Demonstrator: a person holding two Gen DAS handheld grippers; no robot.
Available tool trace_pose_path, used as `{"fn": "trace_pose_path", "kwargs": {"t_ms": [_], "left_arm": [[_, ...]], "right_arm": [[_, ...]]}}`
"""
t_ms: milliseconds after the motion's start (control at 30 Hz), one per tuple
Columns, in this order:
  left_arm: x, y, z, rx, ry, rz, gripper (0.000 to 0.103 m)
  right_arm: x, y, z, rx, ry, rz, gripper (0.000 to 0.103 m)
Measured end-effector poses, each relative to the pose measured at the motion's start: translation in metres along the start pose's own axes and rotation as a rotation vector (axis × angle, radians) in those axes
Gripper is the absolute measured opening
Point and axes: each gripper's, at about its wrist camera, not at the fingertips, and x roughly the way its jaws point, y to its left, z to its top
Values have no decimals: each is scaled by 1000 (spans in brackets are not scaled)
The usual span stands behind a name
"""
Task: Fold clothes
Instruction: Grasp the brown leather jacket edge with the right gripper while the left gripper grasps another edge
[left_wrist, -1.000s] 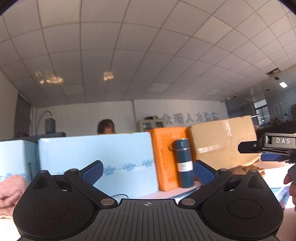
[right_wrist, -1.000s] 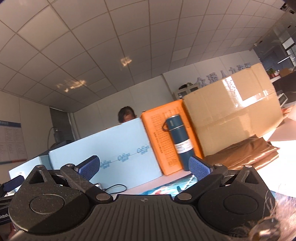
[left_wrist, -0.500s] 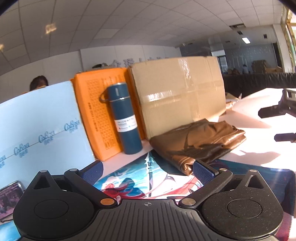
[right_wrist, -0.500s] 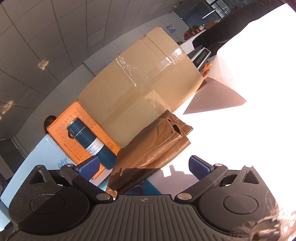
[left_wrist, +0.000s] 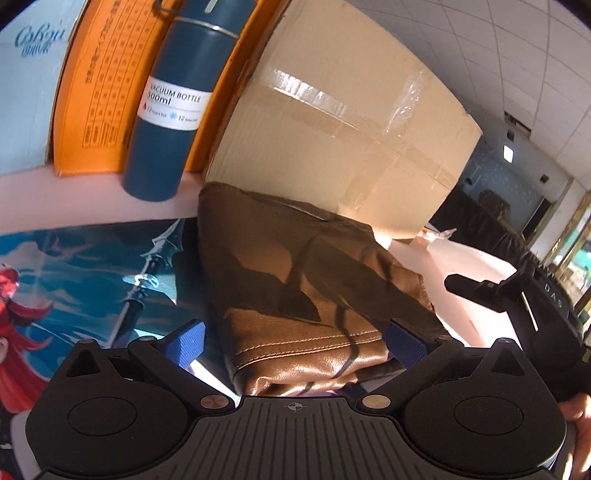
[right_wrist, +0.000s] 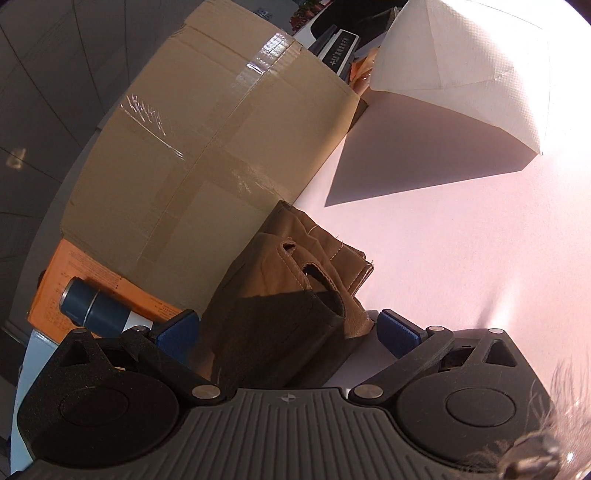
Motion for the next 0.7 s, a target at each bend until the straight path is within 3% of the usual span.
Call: {"fn": "trace_pose_path", "kwargs": {"t_ms": [267, 300, 367, 400, 433, 533, 700], "left_arm": [[17, 2, -3, -124, -48, -70, 103], [18, 4, -3, -130, -51, -77, 103], [18, 6, -4, -141, -58, -91, 103], [18, 7, -4, -142, -60, -93, 103], [18, 7, -4, -144, -61, -96, 103], [16, 6, -3, -140, -65, -97, 102], [8, 16, -1, -200, -91, -109, 101]], "right_arm": [[45, 14, 10, -62, -11, -4, 103], [48, 15, 10, -71, -4, 4, 98], [52, 12, 9, -51, 16, 25, 69], [54, 9, 8, -33, 27, 37, 44], [55, 6, 7, -14, 38, 48, 33], [57, -2, 6, 41, 67, 97, 17], [37, 3, 6, 120, 110, 278, 15]]}}
